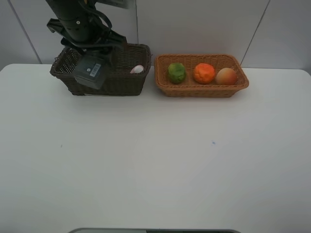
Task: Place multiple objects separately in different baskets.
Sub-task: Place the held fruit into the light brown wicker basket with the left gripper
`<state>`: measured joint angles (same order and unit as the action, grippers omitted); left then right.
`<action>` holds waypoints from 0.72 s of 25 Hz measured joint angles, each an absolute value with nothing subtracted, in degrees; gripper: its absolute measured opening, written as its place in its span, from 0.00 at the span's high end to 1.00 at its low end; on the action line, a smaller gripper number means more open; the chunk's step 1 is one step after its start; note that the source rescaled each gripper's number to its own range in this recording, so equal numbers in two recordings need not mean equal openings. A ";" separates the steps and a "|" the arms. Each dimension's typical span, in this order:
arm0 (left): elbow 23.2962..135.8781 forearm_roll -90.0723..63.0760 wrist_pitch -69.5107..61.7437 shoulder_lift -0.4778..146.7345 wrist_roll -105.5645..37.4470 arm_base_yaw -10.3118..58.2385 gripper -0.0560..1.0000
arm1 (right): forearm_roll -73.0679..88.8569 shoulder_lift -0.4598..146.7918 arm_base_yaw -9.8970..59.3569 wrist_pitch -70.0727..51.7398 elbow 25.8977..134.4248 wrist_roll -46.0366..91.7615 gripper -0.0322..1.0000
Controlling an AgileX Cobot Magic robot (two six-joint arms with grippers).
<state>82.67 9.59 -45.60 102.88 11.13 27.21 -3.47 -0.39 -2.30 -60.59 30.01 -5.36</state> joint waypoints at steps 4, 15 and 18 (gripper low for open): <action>82.67 9.77 -43.63 102.88 13.13 24.37 0.20 | -3.47 -0.39 -2.30 -60.59 30.01 -5.36 0.09; 82.72 10.22 -24.99 103.78 13.11 22.45 0.20 | -3.47 -0.39 -2.30 -60.59 30.01 -5.36 0.09; 82.72 10.52 -18.79 106.26 12.19 22.38 0.20 | -3.47 -0.39 -2.30 -60.59 30.01 -5.36 0.09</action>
